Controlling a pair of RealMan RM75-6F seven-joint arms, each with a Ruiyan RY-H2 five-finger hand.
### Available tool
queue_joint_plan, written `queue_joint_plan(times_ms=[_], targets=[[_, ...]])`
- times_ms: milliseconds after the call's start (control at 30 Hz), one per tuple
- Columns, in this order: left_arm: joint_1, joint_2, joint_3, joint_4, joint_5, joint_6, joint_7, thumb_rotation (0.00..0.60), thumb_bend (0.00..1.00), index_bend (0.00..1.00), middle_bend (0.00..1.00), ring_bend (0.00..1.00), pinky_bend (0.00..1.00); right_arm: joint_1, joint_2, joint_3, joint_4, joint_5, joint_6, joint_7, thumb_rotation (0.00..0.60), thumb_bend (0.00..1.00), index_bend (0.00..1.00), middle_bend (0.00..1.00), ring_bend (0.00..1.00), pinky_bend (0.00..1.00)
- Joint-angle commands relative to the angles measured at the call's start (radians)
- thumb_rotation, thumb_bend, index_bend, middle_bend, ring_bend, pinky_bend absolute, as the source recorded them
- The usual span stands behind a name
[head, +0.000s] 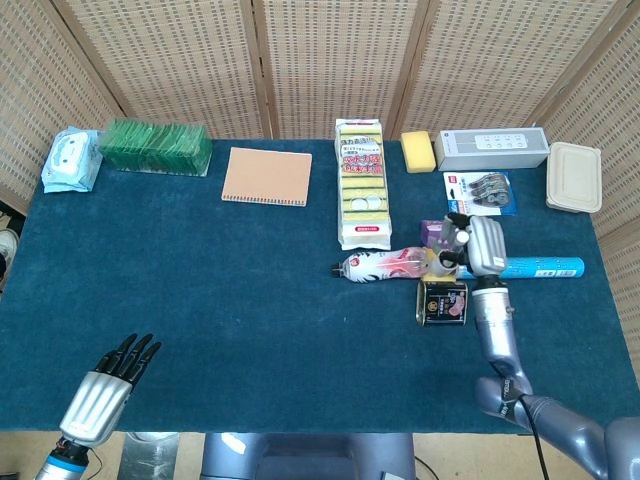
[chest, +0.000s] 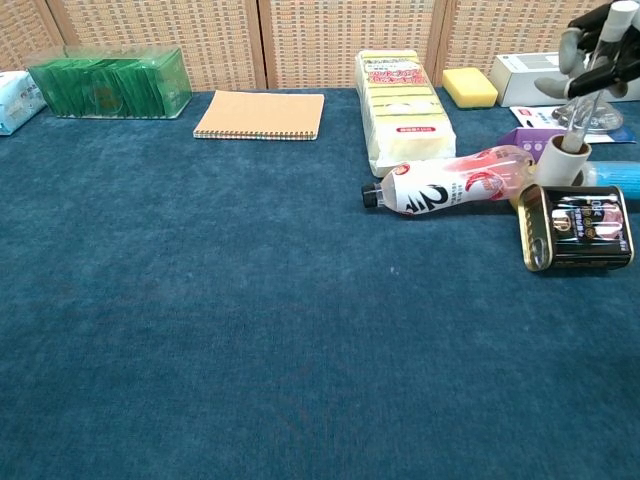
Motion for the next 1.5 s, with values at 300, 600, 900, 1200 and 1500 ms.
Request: queue_joint_plan(times_ms=[300,600,900,1200,1500], targets=[[0.000,0.002,0.001,0.000,0.002,0.003,-0.003,0.600,0.21,0.04,0.08,0.06,0.26,0.001,-0.033,-0.021,0.047,-0.017,-0.020,0.009,0.600,0.33,0.68,0.77,0.78,0.73],[-0.001,0.000,0.002,-0.001,0.003,0.000,0.000,0.600,0.21,0.04,0.08,0.06,0.26,-0.002,-0.025,-0.031,0.063,-0.034,-0.032,0.022,0.600,0.33,0.58,0.60,0.61,0.60],[-0.001,0.007,0.002,-0.006,0.011,0.007,-0.003,0.600,0.21,0.04,0.08,0.06,0.26,-0.028,0.063,-0.047,-0.033,-0.066,-0.014,-0.016,0.600,0.32,0.44,0.44,0.44,0.45],[-0.006,0.017,0.007,-0.011,0.023,0.007,-0.008,0.600,0.21,0.04,0.08,0.06,0.26,-0.081,0.225,-0.060,-0.230,-0.079,0.009,-0.087,0.600,0.29,0.32,0.32,0.32,0.35],[-0.014,0.034,0.009,-0.019,0.034,0.007,-0.016,0.600,0.21,0.04,0.08,0.06,0.26,-0.157,0.421,-0.124,-0.453,-0.100,0.003,-0.171,0.600,0.26,0.23,0.26,0.25,0.30]])
